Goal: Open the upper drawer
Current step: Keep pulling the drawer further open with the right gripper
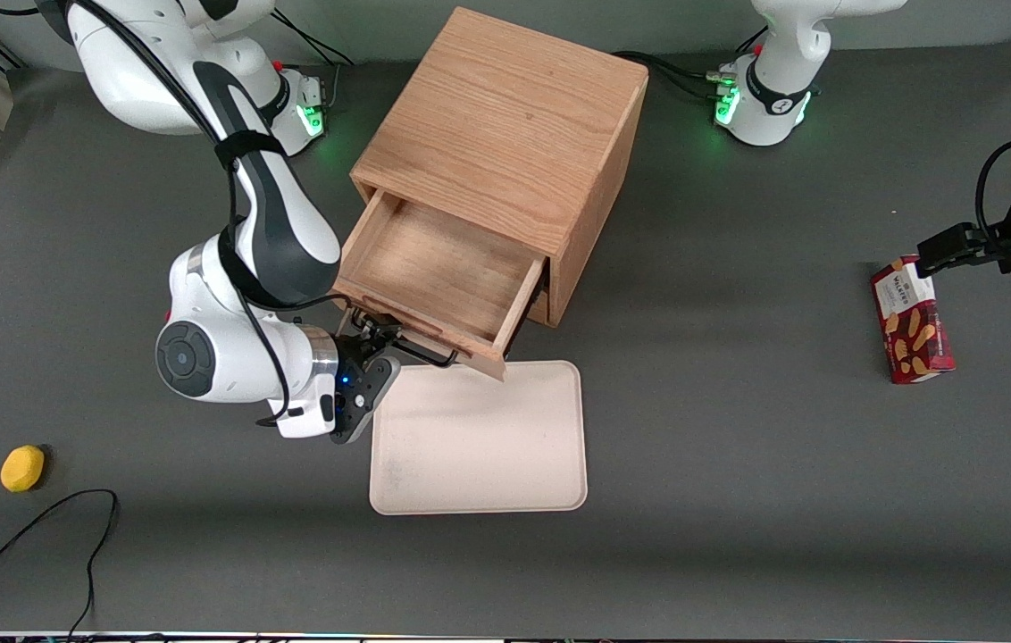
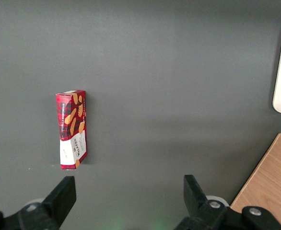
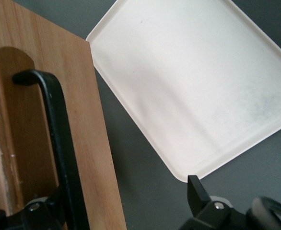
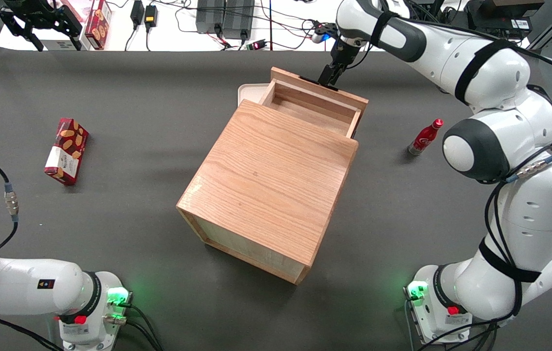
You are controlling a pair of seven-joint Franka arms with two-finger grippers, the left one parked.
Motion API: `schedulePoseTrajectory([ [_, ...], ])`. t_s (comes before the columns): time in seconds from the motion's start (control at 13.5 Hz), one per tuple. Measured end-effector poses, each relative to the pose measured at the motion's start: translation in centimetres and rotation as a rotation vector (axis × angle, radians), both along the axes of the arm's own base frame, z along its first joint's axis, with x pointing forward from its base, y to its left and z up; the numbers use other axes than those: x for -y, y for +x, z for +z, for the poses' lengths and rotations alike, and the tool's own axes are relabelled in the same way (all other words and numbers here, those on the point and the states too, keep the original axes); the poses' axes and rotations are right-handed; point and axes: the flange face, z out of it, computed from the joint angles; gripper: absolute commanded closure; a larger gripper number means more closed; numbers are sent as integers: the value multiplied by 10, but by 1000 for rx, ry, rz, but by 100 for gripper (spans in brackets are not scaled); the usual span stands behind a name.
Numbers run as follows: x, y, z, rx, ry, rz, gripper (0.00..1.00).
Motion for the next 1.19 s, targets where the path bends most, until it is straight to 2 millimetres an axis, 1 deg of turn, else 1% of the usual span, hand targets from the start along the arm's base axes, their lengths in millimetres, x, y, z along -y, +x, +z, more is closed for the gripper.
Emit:
schedulePoseTrajectory([
  [0.37, 13, 11, -3, 1, 2, -8, 0],
  [0.74, 16, 17, -5, -1, 3, -8, 0],
  [1.04, 28, 25, -7, 6, 6, -17, 0],
  [1.19, 30, 28, -8, 8, 6, -19, 0],
])
